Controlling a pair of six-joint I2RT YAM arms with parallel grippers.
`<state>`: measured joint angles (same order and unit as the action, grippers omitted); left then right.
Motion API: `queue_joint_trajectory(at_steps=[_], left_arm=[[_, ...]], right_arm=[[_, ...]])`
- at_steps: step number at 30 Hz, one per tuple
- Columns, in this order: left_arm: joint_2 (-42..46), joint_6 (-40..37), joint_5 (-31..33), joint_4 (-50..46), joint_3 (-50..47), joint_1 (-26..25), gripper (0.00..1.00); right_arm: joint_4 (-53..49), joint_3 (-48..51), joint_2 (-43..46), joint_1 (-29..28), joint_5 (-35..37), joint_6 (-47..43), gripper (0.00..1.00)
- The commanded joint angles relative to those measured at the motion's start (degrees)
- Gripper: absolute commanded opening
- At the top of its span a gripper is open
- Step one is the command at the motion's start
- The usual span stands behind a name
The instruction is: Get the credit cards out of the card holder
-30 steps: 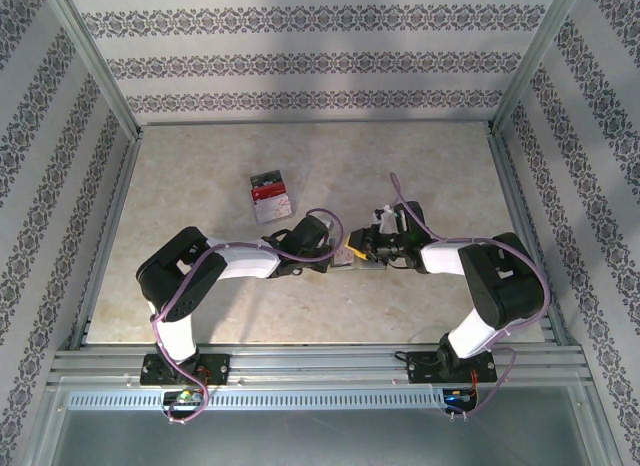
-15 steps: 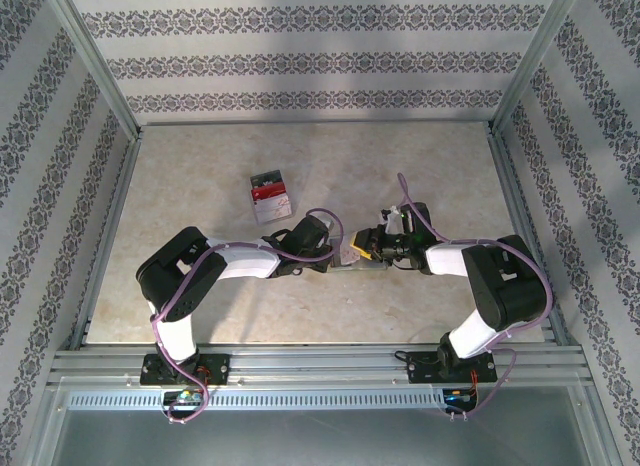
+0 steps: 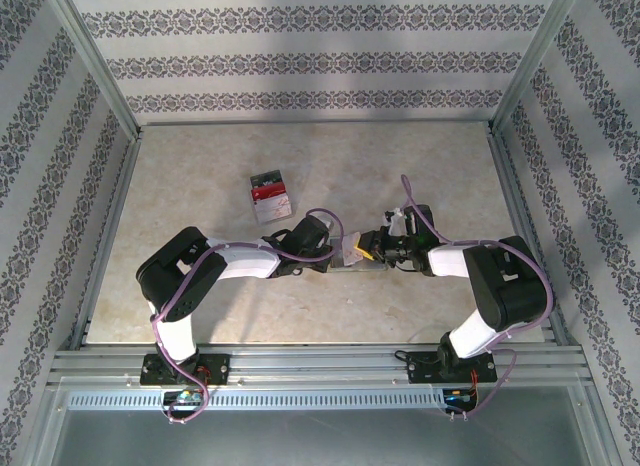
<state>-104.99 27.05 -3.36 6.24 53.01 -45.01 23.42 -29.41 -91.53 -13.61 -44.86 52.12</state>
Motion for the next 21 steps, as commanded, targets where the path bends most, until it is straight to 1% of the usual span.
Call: queue_joint_trajectory(at_steps=[1, 14, 19, 21], left_arm=[[-0.19, -0.32, 1.32, -2.18, 0.12, -0.6, 0.06], [1.37, -0.38, 2.28, -2.35, -0.83, 0.01, 0.06], [2.4, -0.57, 2.63, -2.88, -0.91, 0.19, 0.06], [3.24, -0.9, 2.96, -3.39, -0.86, 0.28, 0.1]], right_arm=[[0.98, 0.89, 2.0, 0.55, 1.03, -1.92, 0.14], [-4.26, 1.2, 4.03, 2.12, 3.33, -5.66, 0.11], [-8.57, 0.56, 5.63, 2.53, 4.69, -8.54, 0.09], [-10.35, 0.34, 6.73, 2.69, 5.35, -9.86, 0.08]])
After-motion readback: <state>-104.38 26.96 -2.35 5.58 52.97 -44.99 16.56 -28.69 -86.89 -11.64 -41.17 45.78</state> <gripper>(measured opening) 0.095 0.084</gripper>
